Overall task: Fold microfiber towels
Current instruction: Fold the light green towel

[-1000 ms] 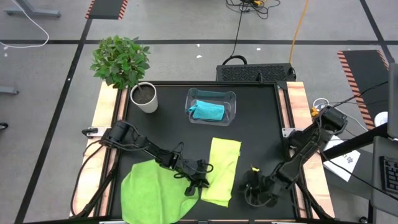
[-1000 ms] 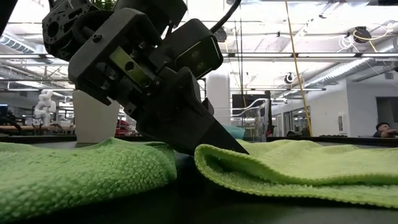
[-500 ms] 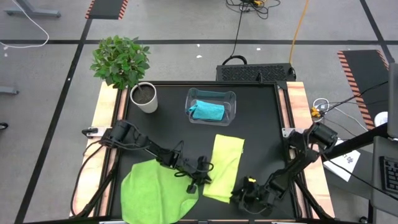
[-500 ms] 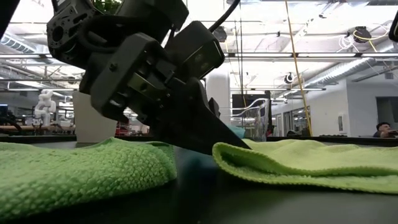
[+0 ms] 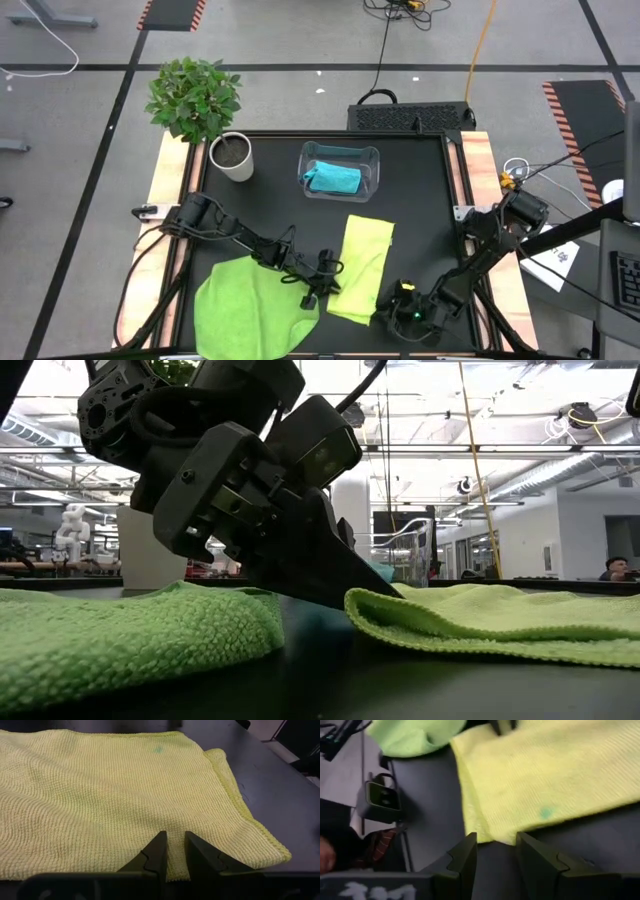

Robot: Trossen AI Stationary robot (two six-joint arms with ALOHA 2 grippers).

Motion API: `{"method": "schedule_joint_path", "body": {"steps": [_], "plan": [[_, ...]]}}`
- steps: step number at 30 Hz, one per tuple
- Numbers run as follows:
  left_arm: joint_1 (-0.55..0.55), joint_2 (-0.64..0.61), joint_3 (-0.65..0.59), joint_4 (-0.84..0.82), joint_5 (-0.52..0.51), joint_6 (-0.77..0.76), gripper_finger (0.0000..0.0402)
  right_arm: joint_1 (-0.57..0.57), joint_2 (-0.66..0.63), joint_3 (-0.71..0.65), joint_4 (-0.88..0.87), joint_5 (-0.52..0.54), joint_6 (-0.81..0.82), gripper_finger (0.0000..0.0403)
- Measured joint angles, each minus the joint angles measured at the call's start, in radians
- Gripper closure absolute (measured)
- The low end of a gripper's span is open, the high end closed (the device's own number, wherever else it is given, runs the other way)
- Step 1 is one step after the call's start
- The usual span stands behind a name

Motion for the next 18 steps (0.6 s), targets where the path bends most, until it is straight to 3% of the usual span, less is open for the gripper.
{"method": "schedule_joint_path", "body": {"steps": [12,18], "plan": [[0.0,0.0,0.0,0.01,0.003,0.017,0.033,-0.032,-0.001,0.0,-0.145,-0.081,0.115,0.0275],[0.0,-0.001,0.0,0.012,0.003,0.027,0.033,-0.066,-0.001,0.0,-0.131,-0.08,0.071,0.0275]]}}
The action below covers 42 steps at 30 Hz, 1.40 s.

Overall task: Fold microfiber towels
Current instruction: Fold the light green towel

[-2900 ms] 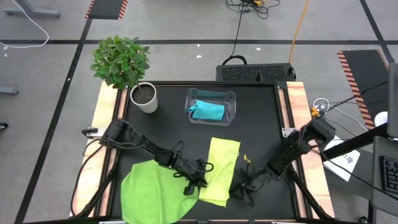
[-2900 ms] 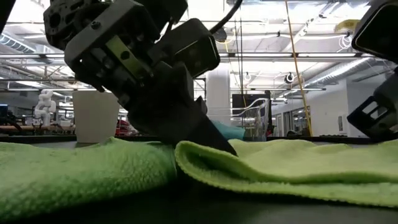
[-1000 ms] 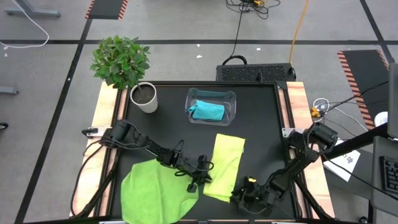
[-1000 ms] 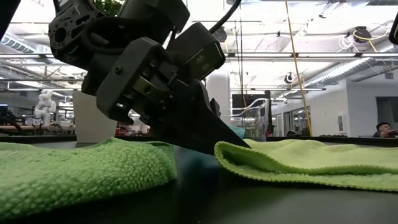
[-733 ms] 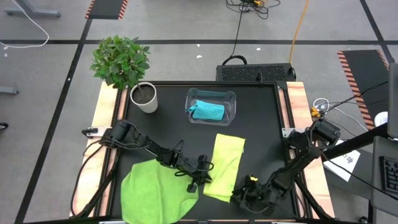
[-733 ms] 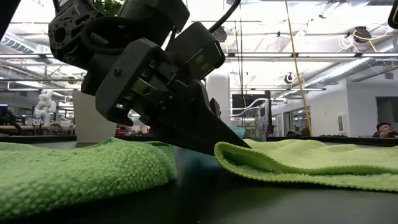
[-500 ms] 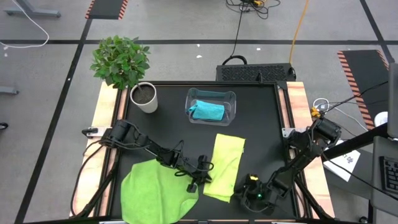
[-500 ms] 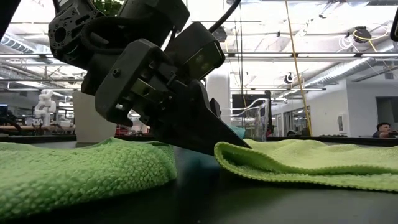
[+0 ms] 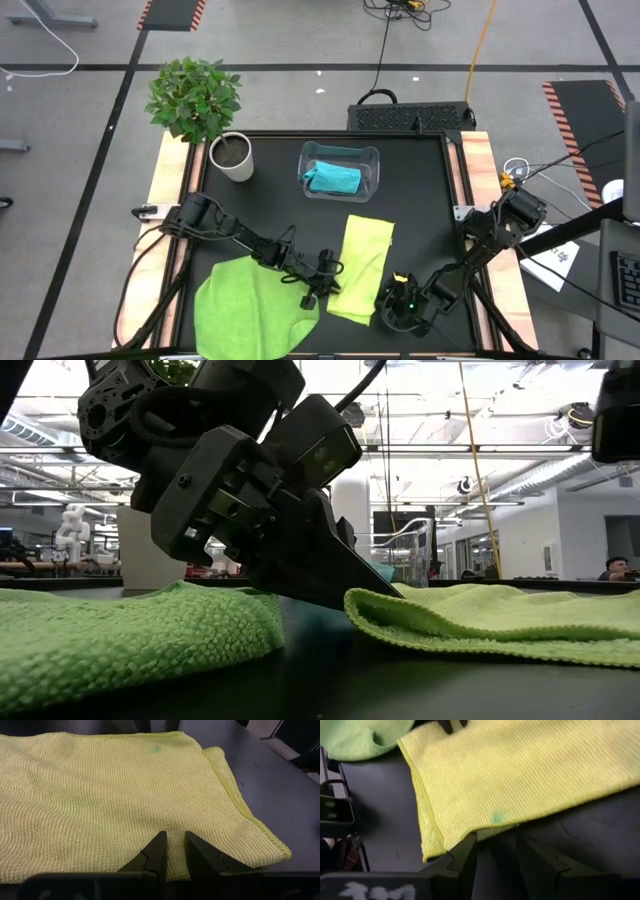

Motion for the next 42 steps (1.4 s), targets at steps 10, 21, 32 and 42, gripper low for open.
{"method": "schedule_joint_path", "body": {"steps": [10,21,32,42], "plan": [[0.001,0.0,0.0,0.001,0.001,0.011,0.033,0.0,0.0,0.0,0.026,-0.003,-0.014,0.0275],[0.001,0.0,0.0,0.0,0.001,0.016,0.033,0.0,0.0,0.0,0.123,0.002,-0.107,0.0275],[0.004,0.0,0.001,-0.003,0.004,0.018,0.033,0.02,0.0,0.0,0.251,0.002,-0.188,0.0275],[0.004,-0.001,0.001,-0.003,0.003,0.017,0.033,0.019,0.0,0.0,0.197,0.003,-0.126,0.0275]]}}
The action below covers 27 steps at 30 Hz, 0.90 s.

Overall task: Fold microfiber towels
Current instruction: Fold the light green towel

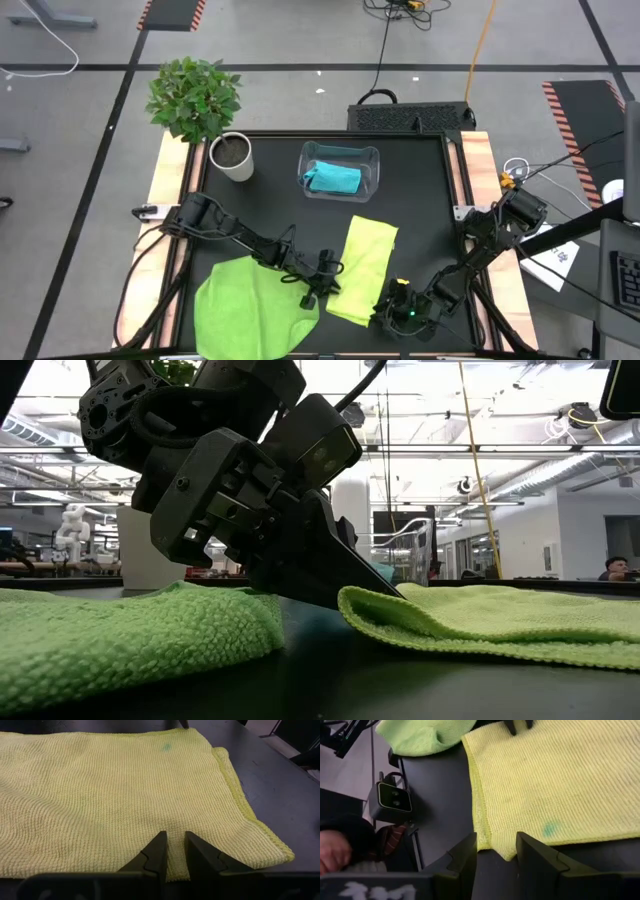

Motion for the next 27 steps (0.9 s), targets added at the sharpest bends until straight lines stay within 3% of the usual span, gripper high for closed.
{"method": "schedule_joint_path", "body": {"steps": [13,27], "plan": [[0.0,0.0,0.0,-0.001,0.0,0.005,0.033,0.02,0.0,0.0,-0.091,-0.03,0.169,0.0275],[0.001,0.0,0.0,0.002,-0.002,0.009,0.033,0.0,0.0,0.0,-0.101,-0.028,0.141,0.0275]]}}
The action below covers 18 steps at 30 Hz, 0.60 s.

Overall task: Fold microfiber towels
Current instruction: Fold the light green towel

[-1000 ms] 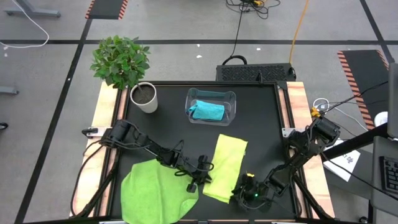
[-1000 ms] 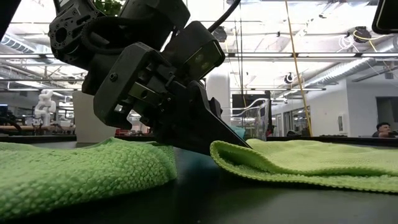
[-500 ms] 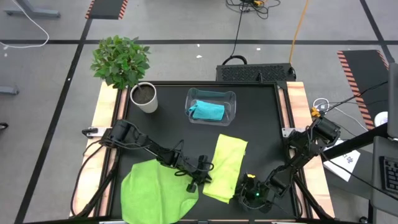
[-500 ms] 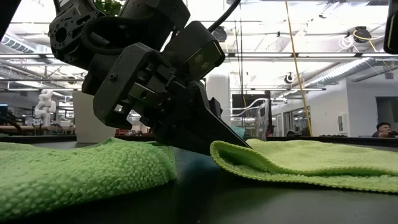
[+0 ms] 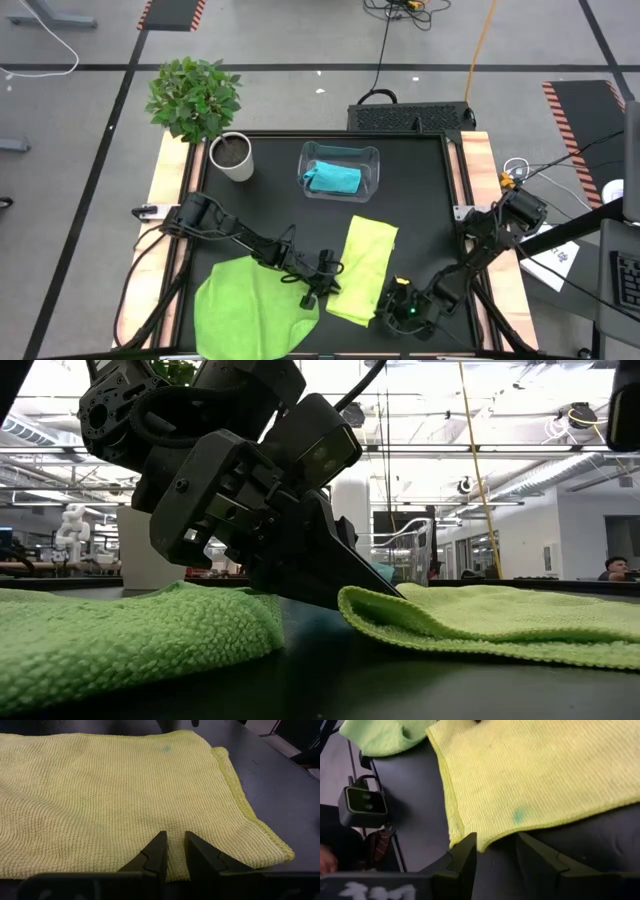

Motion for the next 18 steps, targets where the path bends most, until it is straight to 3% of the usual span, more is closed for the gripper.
{"method": "schedule_joint_path", "body": {"steps": [18], "plan": [[0.0,0.0,0.0,0.002,-0.004,0.019,0.033,-0.033,0.004,0.0,0.016,-0.025,-0.027,0.0275]]}}
